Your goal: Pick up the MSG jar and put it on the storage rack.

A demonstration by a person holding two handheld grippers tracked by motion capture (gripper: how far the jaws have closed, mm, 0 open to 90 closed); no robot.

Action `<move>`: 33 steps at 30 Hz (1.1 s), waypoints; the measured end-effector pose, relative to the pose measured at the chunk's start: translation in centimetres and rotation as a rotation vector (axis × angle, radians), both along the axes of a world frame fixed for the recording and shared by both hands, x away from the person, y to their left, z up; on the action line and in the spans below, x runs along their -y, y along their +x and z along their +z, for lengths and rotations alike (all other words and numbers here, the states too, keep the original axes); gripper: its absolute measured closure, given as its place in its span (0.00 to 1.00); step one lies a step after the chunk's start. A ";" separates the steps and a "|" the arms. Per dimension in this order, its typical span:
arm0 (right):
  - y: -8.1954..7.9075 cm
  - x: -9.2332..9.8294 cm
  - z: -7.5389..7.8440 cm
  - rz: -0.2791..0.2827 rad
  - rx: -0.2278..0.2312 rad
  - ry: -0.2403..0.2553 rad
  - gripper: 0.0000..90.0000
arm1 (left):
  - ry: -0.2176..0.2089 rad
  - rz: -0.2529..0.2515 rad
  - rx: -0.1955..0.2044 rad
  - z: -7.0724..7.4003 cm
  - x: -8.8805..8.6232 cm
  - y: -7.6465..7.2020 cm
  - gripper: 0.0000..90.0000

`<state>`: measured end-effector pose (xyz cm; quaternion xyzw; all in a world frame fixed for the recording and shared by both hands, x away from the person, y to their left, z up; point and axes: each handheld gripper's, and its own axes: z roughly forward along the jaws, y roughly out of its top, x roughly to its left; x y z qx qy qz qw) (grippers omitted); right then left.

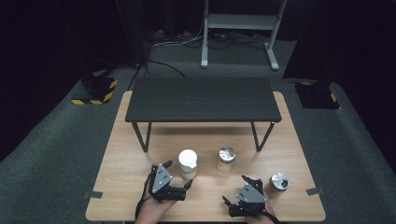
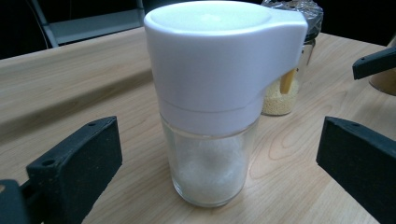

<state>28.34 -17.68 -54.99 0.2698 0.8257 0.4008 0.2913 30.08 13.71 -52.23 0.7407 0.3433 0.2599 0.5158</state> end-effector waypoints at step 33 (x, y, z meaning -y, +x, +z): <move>0.0 0.2 0.0 0.009 -0.012 0.014 0.00 | -0.082 -0.016 -0.015 -1.6 1.1 2.5 0.16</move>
